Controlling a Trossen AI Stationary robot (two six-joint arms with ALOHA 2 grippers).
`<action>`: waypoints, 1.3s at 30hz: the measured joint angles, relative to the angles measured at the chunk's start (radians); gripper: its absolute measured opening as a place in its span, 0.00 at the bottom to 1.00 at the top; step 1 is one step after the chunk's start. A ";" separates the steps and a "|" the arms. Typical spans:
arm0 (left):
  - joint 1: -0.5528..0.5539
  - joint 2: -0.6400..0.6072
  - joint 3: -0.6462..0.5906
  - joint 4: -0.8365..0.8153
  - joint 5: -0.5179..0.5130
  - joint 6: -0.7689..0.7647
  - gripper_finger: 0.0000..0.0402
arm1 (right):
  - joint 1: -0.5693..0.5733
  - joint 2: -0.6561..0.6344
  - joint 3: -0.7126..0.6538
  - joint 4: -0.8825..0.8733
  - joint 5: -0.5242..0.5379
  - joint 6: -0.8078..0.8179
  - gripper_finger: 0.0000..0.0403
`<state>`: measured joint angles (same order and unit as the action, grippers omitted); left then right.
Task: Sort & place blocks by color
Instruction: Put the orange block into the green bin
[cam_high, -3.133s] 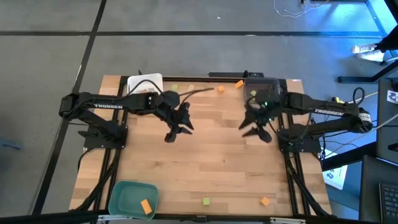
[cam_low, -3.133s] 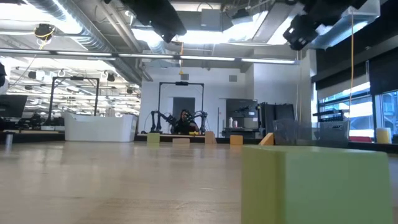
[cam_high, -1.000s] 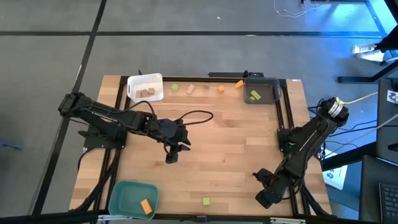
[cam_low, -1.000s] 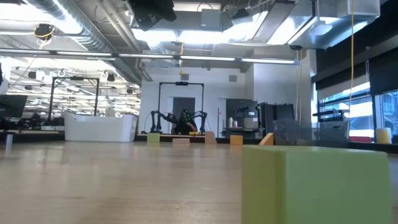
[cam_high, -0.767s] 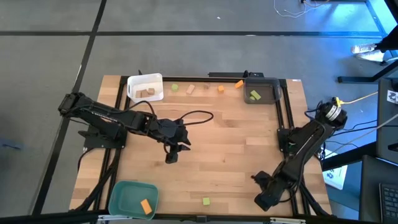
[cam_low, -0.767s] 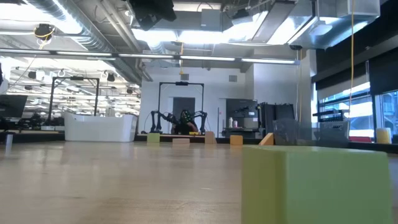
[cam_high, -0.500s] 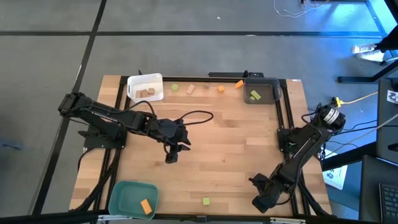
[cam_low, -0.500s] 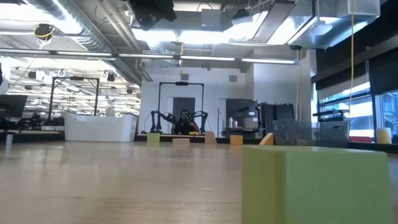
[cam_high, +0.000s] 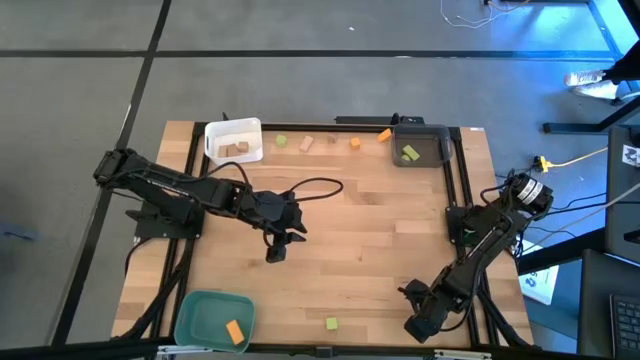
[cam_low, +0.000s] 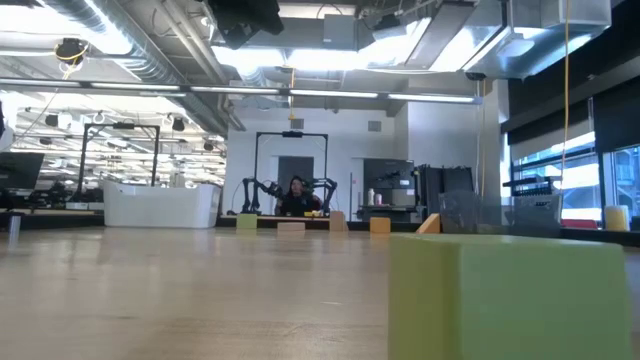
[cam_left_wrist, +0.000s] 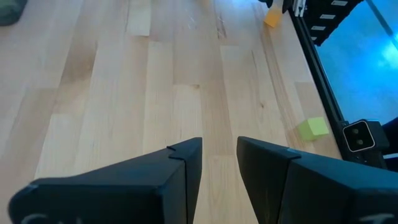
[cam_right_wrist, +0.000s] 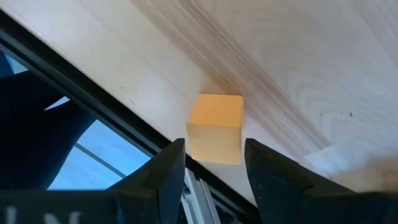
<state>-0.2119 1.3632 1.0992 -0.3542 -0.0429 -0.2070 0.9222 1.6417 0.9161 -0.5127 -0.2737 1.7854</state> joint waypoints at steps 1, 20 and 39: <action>0.000 0.000 0.000 0.000 0.000 0.000 0.23 | 0.000 0.000 0.000 0.000 0.000 -0.011 0.41; 0.000 0.000 0.001 0.000 0.000 0.000 0.23 | -0.001 0.000 0.000 -0.010 0.056 -0.037 0.41; 0.000 0.000 0.001 0.000 0.000 0.000 0.23 | 0.000 0.001 0.000 0.003 0.055 -0.037 0.56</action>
<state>-0.2119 1.3632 1.1004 -0.3546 -0.0429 -0.2066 0.9222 1.6422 0.9157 -0.5096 -0.2192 1.7485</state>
